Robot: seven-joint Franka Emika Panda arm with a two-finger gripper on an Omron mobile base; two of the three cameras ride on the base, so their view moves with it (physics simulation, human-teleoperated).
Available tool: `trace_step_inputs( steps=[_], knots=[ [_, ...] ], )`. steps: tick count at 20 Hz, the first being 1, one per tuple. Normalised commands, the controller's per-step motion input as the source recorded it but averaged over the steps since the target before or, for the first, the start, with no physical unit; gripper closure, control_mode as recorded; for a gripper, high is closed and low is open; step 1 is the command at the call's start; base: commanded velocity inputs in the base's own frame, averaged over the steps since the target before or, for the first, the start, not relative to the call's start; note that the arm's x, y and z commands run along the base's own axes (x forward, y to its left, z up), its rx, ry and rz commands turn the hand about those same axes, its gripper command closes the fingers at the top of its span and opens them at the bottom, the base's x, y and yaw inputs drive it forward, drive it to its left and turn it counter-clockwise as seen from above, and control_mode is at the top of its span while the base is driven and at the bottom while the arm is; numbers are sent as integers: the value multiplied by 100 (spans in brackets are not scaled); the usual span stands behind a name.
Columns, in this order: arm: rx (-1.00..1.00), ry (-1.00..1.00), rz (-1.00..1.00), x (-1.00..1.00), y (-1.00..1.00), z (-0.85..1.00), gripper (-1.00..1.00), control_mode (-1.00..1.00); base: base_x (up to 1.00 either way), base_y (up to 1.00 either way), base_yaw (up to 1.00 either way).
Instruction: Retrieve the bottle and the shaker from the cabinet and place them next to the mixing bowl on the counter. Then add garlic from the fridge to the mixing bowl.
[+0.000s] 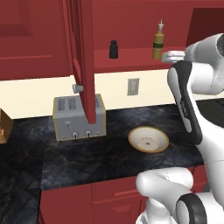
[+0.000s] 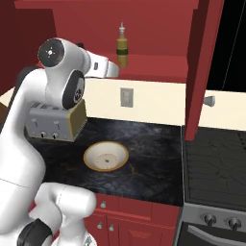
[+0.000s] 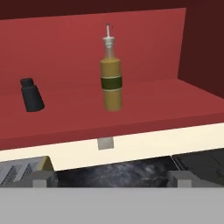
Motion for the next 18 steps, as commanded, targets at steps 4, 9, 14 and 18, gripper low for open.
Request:
trace_step_inputs(
  steps=[4, 9, 14, 18],
  knots=[
    [0, 7, -1, 15, 32, 30, -100, -100, 0, 0, 0],
    [0, 17, -5, 24, 3, 40, -100, -100, 0, 0, 0],
    [0, 0, -2, 5, -2, 1, -100, -100, 0, 0, 0],
    [0, 4, 0, 31, -2, -3, -100, -100, 0, 0, 0]
  ],
)
